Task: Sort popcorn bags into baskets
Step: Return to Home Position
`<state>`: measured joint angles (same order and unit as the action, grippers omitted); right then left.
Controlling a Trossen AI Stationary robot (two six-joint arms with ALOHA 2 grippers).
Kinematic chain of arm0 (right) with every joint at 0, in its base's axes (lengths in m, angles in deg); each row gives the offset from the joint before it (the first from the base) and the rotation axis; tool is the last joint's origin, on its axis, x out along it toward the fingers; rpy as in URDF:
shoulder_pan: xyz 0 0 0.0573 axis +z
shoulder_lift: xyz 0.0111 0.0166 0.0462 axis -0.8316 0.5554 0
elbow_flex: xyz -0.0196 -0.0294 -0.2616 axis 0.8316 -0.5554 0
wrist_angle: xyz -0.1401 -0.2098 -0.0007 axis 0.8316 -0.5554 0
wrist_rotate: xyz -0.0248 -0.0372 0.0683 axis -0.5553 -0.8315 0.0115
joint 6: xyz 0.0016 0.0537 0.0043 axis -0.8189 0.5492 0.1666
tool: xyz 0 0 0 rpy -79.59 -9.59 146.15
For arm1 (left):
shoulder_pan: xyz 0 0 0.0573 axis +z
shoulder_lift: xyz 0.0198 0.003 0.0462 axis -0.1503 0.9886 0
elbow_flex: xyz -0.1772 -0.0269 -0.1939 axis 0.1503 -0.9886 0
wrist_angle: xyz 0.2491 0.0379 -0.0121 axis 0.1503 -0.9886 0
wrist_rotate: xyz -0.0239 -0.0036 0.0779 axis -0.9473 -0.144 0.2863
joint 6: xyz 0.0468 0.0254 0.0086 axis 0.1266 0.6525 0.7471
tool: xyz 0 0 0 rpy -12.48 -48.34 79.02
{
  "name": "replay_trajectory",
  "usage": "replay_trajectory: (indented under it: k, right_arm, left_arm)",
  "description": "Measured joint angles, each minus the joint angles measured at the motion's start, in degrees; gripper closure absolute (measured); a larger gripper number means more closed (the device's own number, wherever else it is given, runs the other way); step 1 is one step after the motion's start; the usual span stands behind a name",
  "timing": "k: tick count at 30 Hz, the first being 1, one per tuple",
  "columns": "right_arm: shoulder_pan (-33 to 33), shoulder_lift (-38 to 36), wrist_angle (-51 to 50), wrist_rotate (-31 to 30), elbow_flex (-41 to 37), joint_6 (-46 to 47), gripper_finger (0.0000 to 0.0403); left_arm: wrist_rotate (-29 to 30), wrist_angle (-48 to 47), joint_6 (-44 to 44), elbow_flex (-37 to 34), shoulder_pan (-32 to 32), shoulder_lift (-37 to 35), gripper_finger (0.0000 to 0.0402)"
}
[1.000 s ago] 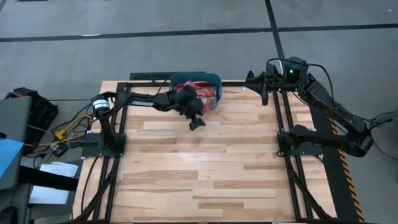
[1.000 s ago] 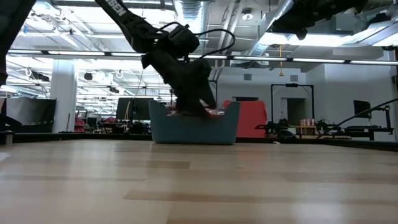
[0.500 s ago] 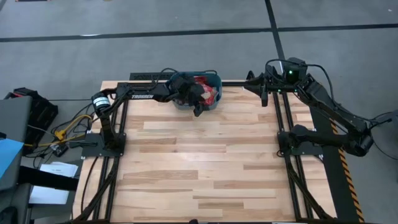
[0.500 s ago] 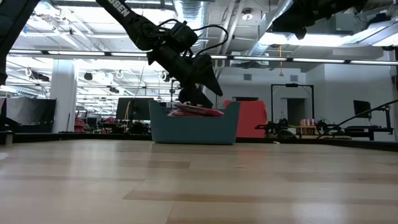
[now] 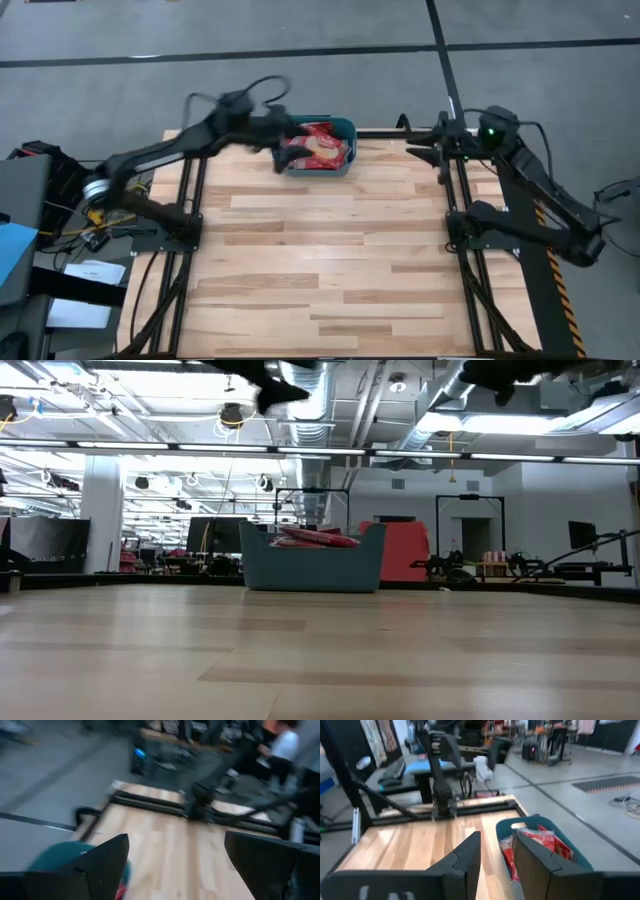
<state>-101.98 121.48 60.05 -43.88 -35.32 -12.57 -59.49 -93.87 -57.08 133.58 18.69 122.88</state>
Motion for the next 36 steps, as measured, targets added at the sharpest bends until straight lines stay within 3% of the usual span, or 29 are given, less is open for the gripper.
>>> replay_trajectory:
  k: [4,8,11,16,24,30,36]
  right_arm:
    - [-0.64,-4.86,12.00,2.81,-9.78,7.78,0.0270]
    - [-0.61,-6.74,23.80,4.29,-18.36,13.83,0.0270]
    - [-0.62,-6.70,28.76,4.10,-21.93,17.25,0.0267]
    - [-0.64,-6.07,30.33,3.34,-25.16,19.78,0.0260]
    - [-0.77,-5.02,33.03,2.39,-26.65,20.59,0.0253]
    - [-0.53,-5.05,33.97,2.41,-28.27,19.71,0.0256]
    - [2.95,-5.07,47.98,2.24,-38.79,23.67,0.0265]
  left_arm:
    - [8.35,5.78,-3.17,-13.51,-3.04,-12.86,0.0083]
    - [10.79,14.24,-10.24,-28.30,-4.72,-22.84,0.0083]
    - [12.95,17.70,-13.80,-36.76,-5.33,-29.88,0.0083]
    - [22.31,18.44,-17.05,-47.56,-7.26,-41.41,0.0083]
    - [27.95,12.74,-18.89,-55.50,-10.01,-61.22,0.0083]
    - [38.63,2.47,-21.11,-59.75,-13.90,-74.32,0.0083]
    - [43.77,2.57,-22.07,-63.28,-18.07,-73.95,0.0083]
